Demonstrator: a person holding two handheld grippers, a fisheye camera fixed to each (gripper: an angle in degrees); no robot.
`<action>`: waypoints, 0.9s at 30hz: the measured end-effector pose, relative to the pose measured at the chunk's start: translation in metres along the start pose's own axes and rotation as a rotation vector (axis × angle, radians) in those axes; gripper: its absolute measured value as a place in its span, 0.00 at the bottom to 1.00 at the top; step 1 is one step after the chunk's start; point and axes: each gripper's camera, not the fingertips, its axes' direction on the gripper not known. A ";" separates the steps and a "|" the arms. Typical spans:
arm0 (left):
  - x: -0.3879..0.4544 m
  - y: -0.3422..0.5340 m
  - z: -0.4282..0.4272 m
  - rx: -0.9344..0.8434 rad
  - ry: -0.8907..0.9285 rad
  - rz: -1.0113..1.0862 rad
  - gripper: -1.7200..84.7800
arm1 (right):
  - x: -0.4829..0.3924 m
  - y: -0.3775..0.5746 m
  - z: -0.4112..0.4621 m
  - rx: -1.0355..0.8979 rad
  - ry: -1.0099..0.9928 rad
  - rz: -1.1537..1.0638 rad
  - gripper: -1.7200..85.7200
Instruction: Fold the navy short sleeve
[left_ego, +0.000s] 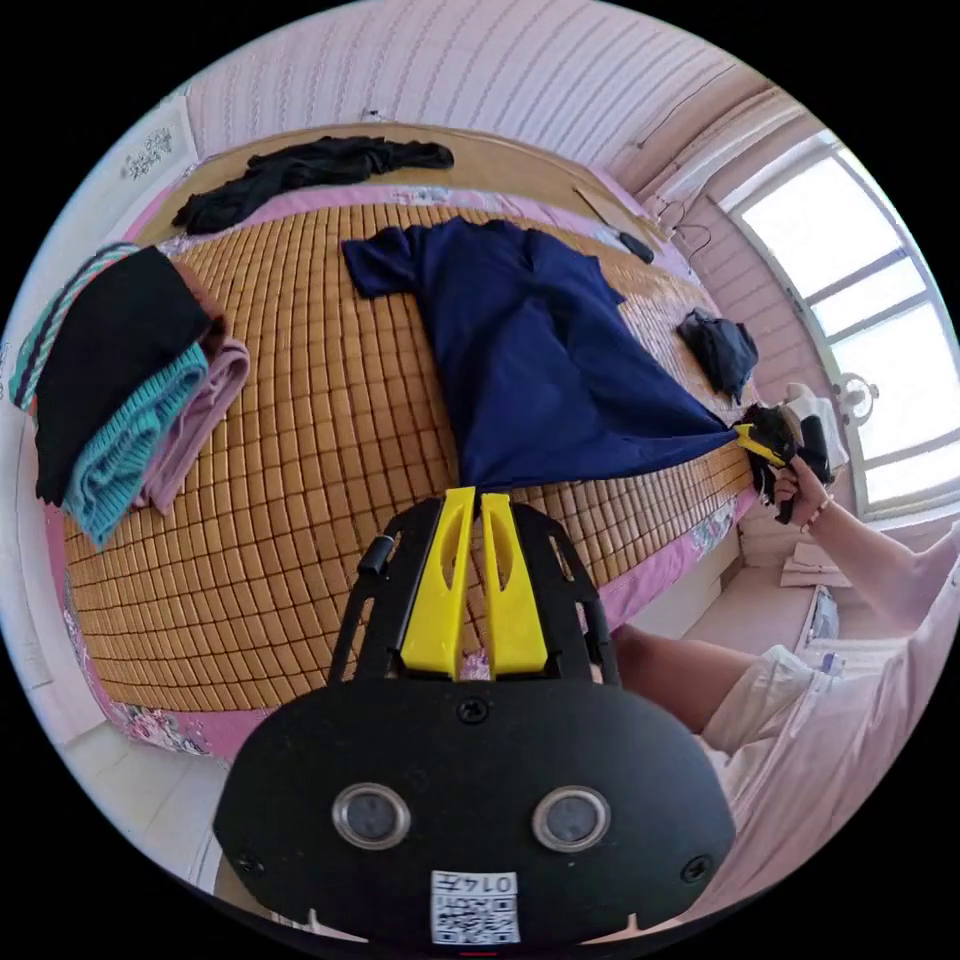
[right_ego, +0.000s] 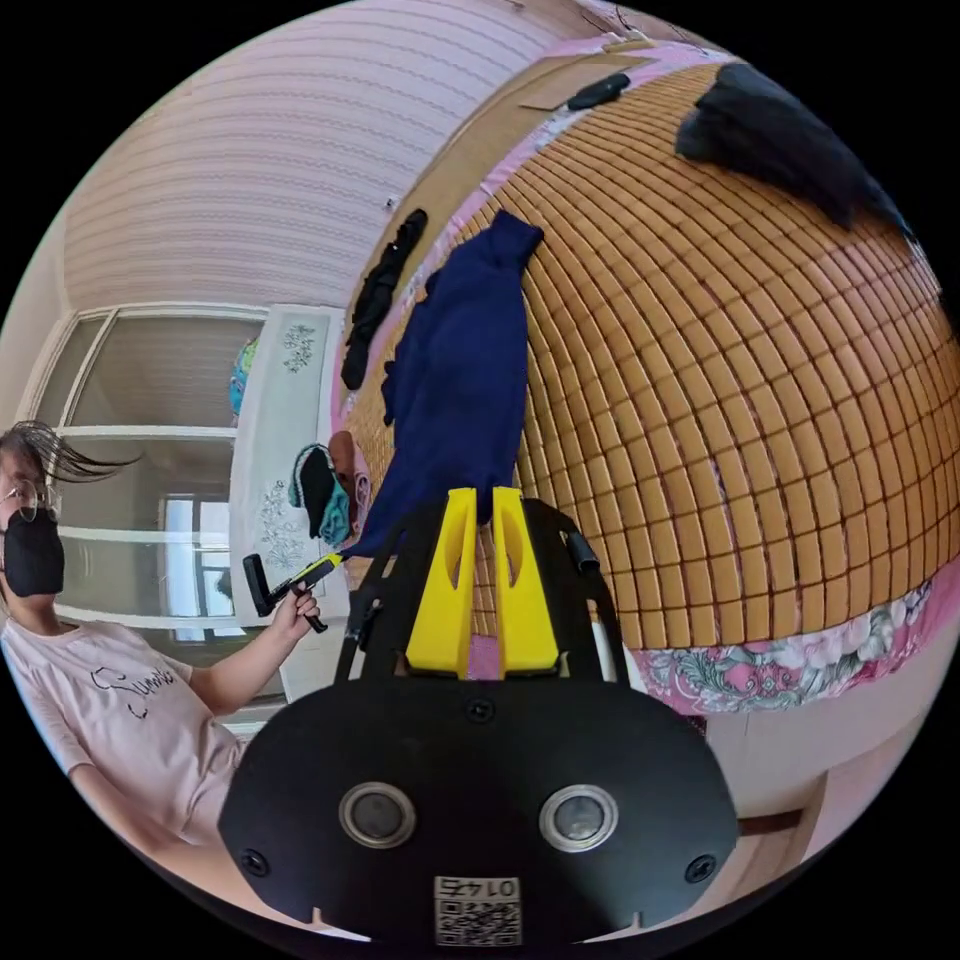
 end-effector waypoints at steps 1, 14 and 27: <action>-0.004 0.008 0.013 -0.024 -0.003 -0.002 0.01 | 0.007 0.004 0.003 -0.014 0.007 0.011 0.04; -0.029 0.165 0.144 -0.303 0.004 0.133 0.04 | 0.093 0.088 -0.025 -0.204 0.204 0.224 0.03; -0.116 0.203 0.195 -0.298 0.098 -0.189 0.15 | 0.062 0.068 0.012 -0.254 0.358 0.133 0.12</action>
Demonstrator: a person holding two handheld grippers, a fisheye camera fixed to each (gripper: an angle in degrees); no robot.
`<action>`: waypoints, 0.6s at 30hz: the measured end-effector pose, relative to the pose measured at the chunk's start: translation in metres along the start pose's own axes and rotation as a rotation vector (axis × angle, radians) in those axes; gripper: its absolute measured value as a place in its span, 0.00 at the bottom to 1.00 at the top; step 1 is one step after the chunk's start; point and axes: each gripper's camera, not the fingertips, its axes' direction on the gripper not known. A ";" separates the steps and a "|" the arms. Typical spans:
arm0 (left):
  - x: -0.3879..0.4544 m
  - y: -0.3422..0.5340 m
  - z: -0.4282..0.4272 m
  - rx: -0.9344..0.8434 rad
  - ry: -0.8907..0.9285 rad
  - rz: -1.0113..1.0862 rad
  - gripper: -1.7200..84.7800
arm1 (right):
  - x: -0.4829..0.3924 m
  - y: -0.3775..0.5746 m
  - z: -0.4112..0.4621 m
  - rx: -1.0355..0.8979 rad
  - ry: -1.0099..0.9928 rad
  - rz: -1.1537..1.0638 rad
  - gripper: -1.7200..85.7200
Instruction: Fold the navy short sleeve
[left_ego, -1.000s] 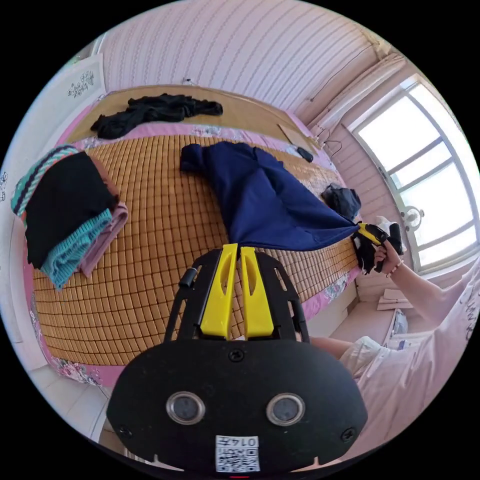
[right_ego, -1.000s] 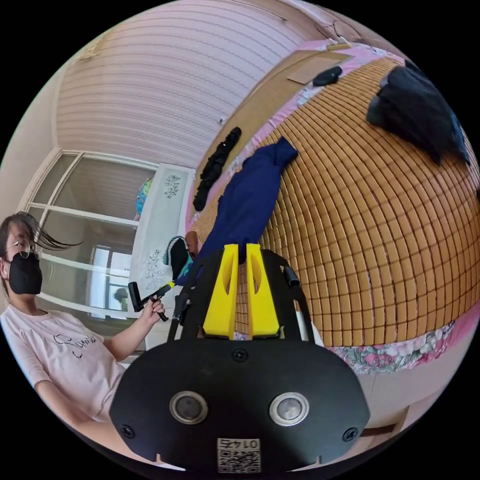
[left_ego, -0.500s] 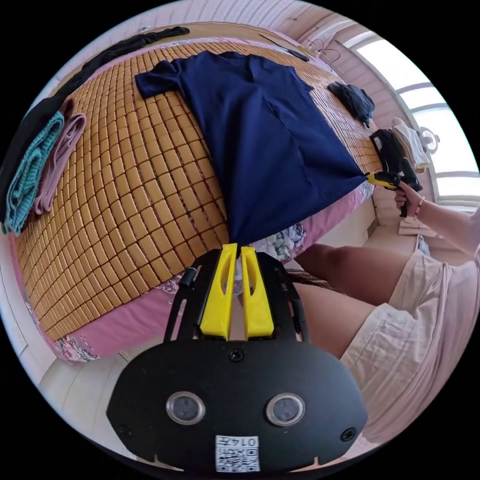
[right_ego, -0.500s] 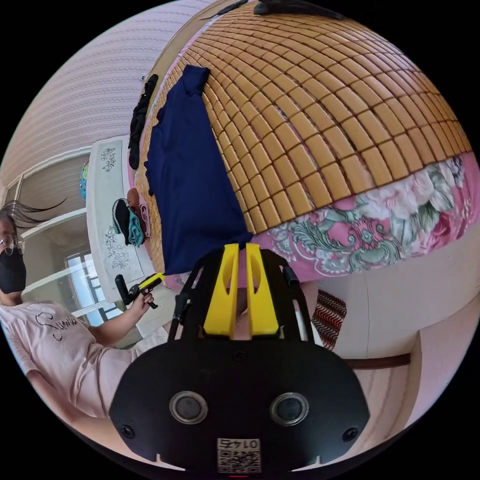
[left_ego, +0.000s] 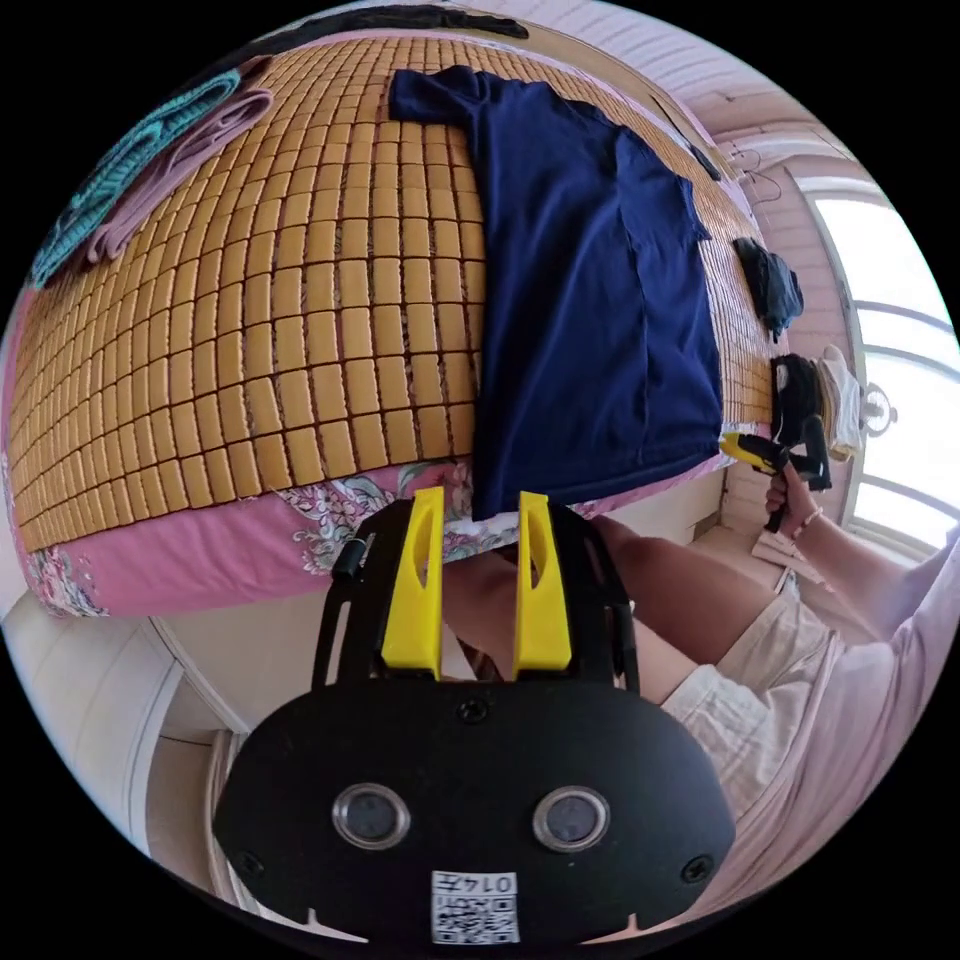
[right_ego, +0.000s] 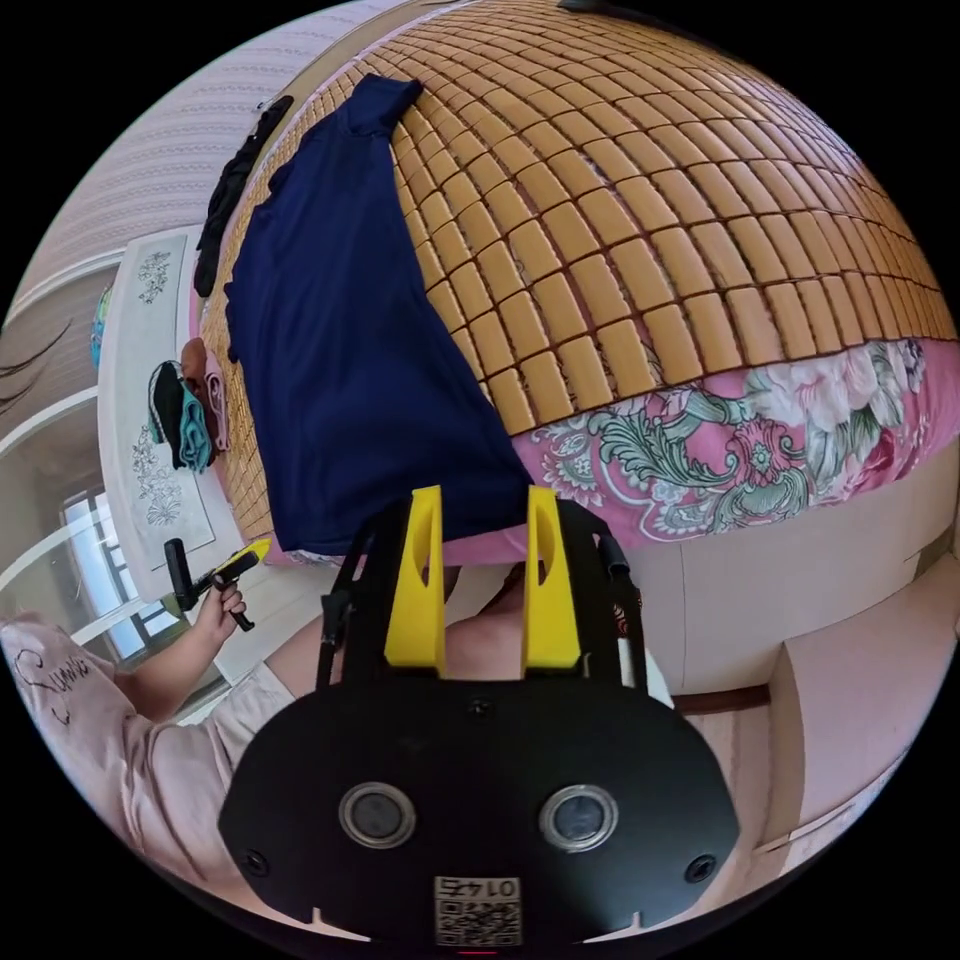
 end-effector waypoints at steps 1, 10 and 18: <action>-0.003 -0.004 0.007 -0.004 0.021 -0.016 0.15 | 0.000 0.001 0.000 0.006 0.029 0.012 0.11; 0.001 -0.009 0.088 -0.132 -0.108 0.110 0.02 | 0.011 0.020 -0.028 0.026 0.108 0.007 0.03; -0.045 0.022 0.124 -0.182 -0.076 0.105 0.01 | 0.051 0.034 -0.037 -0.025 0.131 0.048 0.03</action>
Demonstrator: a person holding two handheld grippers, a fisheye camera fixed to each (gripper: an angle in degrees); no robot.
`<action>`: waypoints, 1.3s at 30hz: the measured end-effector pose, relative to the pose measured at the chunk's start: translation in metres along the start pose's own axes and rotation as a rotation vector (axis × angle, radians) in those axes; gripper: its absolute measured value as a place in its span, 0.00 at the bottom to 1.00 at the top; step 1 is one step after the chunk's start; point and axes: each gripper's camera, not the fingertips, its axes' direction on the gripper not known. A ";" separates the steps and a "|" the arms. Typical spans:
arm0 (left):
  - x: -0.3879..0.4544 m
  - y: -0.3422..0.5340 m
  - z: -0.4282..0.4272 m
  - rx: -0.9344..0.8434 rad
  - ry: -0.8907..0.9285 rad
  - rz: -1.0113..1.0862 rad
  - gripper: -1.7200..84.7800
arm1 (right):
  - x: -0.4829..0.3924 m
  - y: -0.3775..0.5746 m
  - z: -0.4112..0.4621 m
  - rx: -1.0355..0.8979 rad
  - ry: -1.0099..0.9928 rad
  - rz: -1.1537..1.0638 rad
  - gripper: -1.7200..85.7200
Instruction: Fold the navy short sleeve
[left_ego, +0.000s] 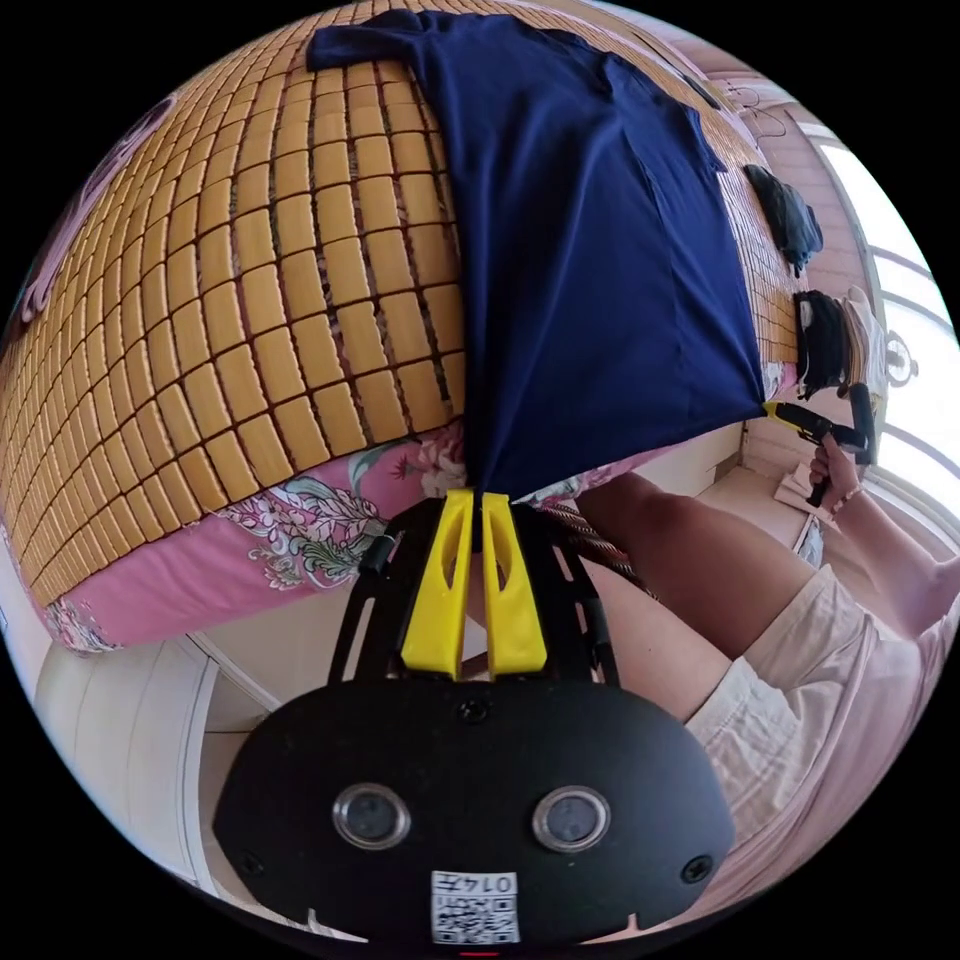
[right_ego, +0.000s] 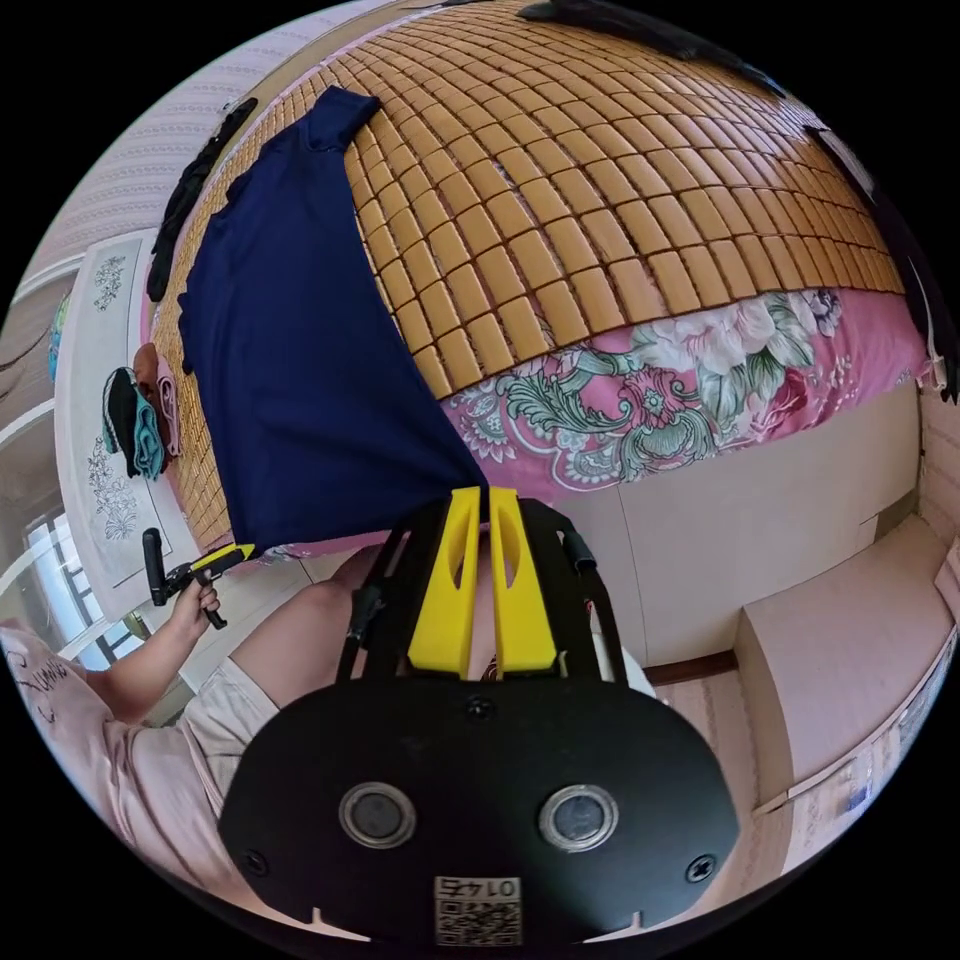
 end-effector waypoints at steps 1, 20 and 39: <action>0.000 0.003 0.004 -0.006 -0.005 0.011 0.01 | 0.002 0.001 0.003 -0.009 0.004 0.000 0.03; 0.079 -0.104 -0.059 0.356 -0.142 0.424 0.05 | 0.000 -0.111 -0.080 0.426 -0.055 -0.205 0.07; 0.348 -0.406 0.033 0.271 -0.171 0.704 0.10 | 0.065 -0.216 -0.048 0.412 -0.217 -0.188 0.03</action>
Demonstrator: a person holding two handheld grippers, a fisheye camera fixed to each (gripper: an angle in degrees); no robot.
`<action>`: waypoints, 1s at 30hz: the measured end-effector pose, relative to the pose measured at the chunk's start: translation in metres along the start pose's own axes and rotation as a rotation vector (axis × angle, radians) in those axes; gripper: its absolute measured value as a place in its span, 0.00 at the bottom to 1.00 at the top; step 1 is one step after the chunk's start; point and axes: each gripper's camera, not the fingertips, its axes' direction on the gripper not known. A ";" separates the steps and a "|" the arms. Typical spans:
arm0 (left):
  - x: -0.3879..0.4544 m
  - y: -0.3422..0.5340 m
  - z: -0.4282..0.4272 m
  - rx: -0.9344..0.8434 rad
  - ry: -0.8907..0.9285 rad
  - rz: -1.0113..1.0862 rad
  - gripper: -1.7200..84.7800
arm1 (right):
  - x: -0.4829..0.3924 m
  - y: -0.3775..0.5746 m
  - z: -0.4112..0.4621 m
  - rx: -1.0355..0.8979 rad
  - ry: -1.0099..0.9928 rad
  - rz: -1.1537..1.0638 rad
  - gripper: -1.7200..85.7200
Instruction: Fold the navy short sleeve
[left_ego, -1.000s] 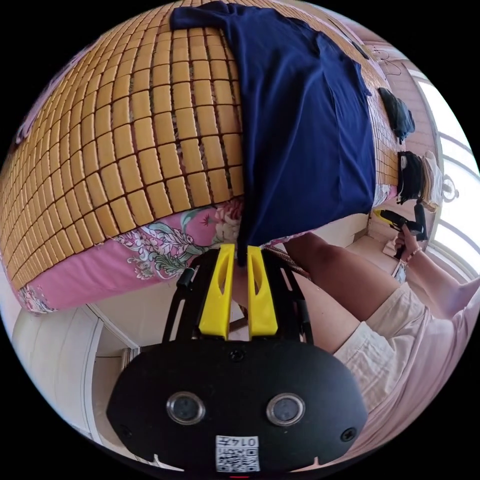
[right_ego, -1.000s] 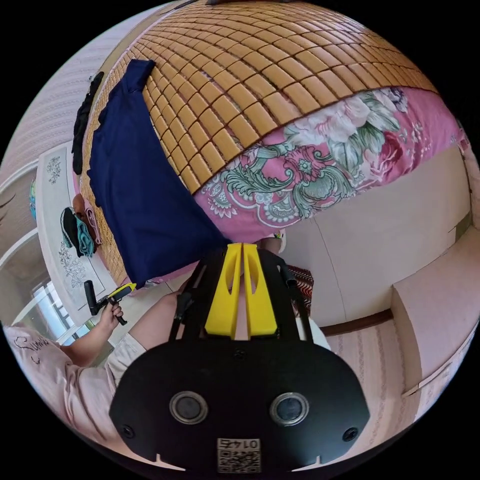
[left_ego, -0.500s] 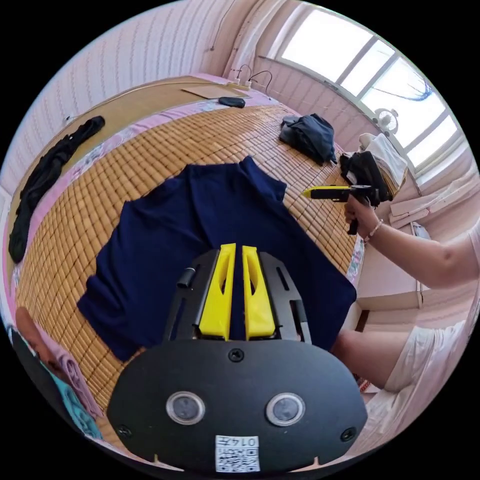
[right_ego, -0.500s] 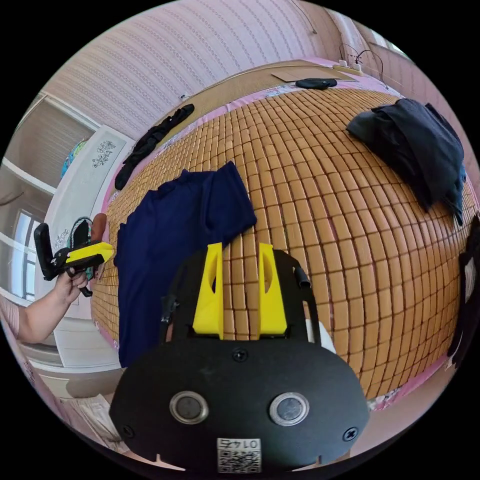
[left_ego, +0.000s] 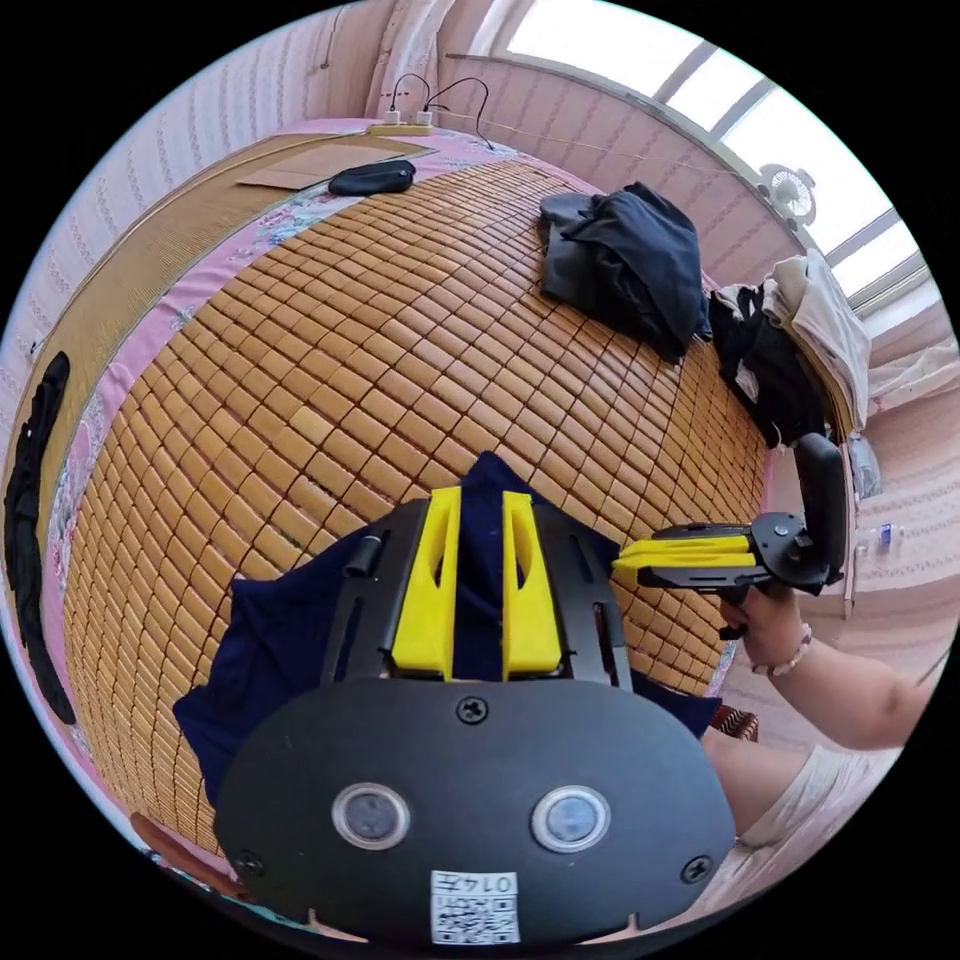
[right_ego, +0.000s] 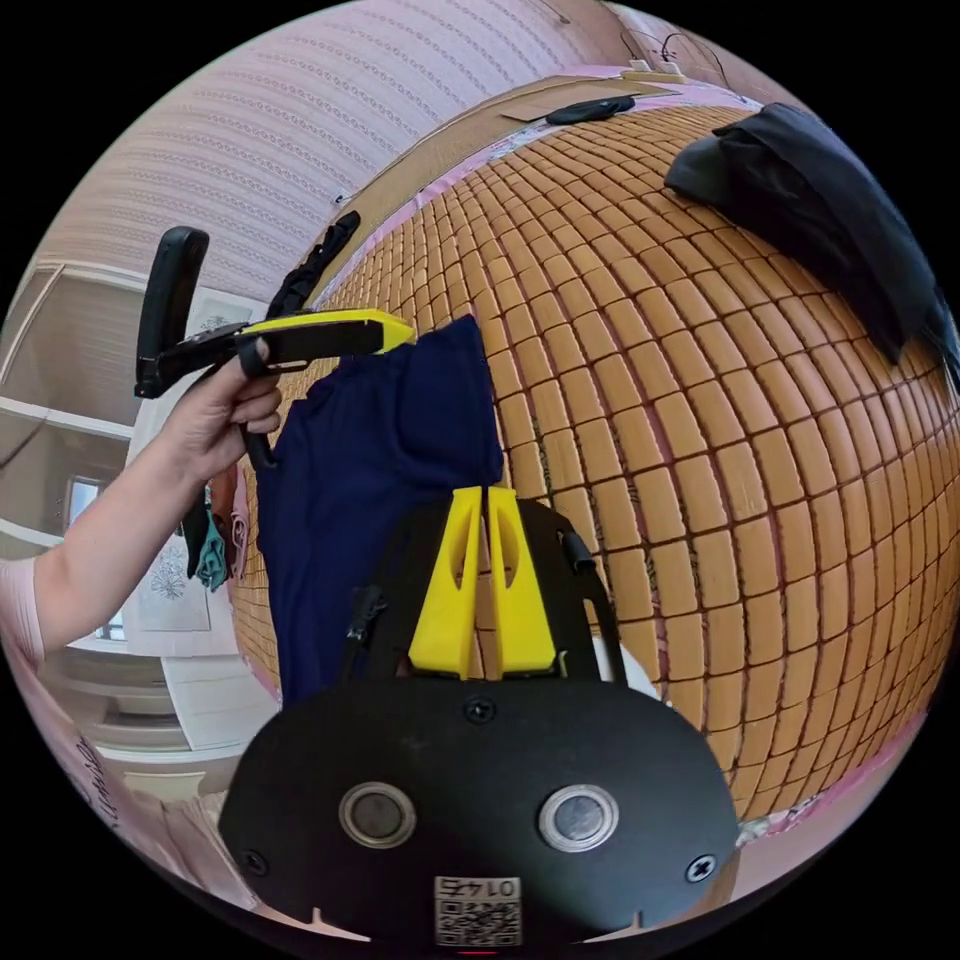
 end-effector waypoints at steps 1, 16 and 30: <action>0.003 -0.003 0.006 -0.014 0.020 0.009 0.10 | 0.003 0.002 0.002 0.005 -0.005 0.007 0.03; 0.036 -0.032 0.023 -0.084 -0.029 0.175 0.04 | 0.048 0.019 0.057 0.089 0.015 0.099 0.02; -0.088 0.239 -0.232 0.290 -0.107 -0.274 0.08 | 0.053 0.061 0.110 -0.001 0.136 0.016 0.02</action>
